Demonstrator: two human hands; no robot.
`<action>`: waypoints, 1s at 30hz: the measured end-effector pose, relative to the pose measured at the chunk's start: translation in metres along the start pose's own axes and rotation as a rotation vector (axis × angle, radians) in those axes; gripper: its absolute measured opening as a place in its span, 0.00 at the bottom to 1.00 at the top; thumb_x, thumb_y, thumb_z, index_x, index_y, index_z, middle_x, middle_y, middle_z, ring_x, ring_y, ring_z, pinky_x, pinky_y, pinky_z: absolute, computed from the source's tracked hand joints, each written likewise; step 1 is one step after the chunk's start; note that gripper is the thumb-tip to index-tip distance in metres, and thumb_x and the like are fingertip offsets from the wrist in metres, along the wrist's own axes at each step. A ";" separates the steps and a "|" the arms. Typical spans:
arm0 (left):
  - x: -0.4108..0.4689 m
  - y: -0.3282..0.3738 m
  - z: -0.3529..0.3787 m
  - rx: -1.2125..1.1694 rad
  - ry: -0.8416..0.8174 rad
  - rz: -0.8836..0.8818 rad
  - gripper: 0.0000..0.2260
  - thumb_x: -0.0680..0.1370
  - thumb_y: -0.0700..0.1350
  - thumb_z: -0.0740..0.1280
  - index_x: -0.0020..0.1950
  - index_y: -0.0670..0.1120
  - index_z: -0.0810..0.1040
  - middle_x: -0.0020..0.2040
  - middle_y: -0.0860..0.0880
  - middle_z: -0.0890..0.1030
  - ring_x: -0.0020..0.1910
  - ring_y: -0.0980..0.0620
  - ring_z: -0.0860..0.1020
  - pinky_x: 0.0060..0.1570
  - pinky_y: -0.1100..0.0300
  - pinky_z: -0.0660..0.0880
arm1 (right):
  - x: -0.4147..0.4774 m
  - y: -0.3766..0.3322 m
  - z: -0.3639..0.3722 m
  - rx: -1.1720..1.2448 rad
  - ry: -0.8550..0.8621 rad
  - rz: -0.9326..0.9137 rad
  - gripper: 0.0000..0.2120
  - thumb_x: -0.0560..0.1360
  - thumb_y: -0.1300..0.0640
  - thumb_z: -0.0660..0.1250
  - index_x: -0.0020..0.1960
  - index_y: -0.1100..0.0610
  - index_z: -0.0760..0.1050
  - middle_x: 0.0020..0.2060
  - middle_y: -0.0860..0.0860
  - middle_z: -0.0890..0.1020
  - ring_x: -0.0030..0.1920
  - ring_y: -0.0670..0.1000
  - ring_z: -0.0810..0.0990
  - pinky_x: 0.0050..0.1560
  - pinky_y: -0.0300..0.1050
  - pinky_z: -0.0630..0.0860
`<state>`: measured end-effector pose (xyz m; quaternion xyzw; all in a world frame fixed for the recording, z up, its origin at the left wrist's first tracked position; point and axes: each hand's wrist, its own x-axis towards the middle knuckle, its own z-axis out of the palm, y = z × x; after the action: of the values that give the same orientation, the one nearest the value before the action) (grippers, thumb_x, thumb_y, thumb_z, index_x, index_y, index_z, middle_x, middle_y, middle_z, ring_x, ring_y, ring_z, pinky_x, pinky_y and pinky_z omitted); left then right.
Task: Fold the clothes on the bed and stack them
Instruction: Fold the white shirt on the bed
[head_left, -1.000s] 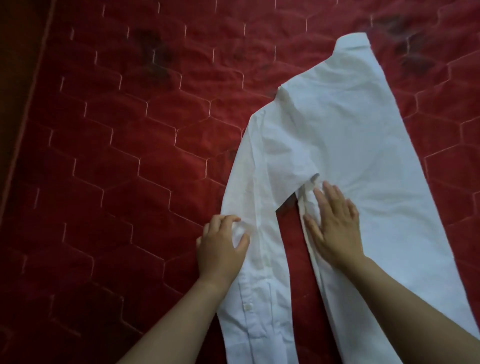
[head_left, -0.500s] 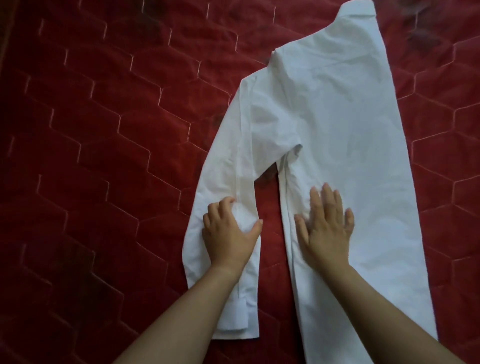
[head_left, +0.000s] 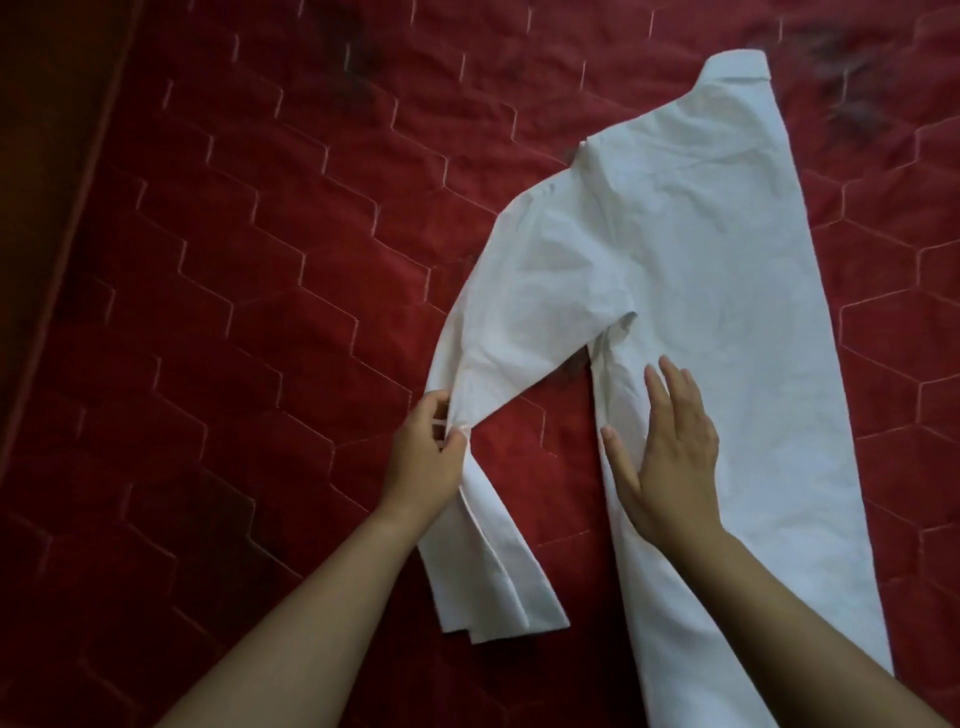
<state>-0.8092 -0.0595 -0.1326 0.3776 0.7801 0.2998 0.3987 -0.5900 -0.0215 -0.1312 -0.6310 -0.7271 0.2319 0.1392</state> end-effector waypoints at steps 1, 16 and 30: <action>0.005 0.001 -0.017 -0.020 0.024 -0.007 0.13 0.74 0.35 0.64 0.51 0.52 0.74 0.44 0.58 0.79 0.40 0.66 0.77 0.38 0.76 0.69 | 0.006 -0.014 -0.002 0.015 0.011 -0.018 0.32 0.75 0.43 0.54 0.74 0.58 0.57 0.74 0.55 0.59 0.75 0.54 0.53 0.70 0.53 0.54; 0.074 -0.050 -0.123 0.105 0.047 -0.064 0.08 0.74 0.40 0.67 0.52 0.48 0.75 0.51 0.47 0.76 0.39 0.58 0.75 0.36 0.76 0.67 | 0.071 -0.128 0.109 0.016 -0.254 -0.084 0.19 0.77 0.47 0.61 0.65 0.54 0.72 0.68 0.53 0.69 0.68 0.54 0.65 0.62 0.52 0.66; 0.070 -0.035 -0.075 0.421 -0.167 0.483 0.12 0.71 0.41 0.71 0.55 0.49 0.79 0.58 0.52 0.76 0.58 0.50 0.73 0.59 0.58 0.67 | 0.046 -0.058 0.097 -0.084 -0.153 -0.077 0.24 0.77 0.51 0.63 0.71 0.54 0.66 0.73 0.54 0.61 0.74 0.58 0.56 0.69 0.58 0.60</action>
<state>-0.9130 -0.0328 -0.1493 0.6489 0.6775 0.1860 0.2921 -0.6951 0.0025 -0.1881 -0.5884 -0.7684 0.2429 0.0655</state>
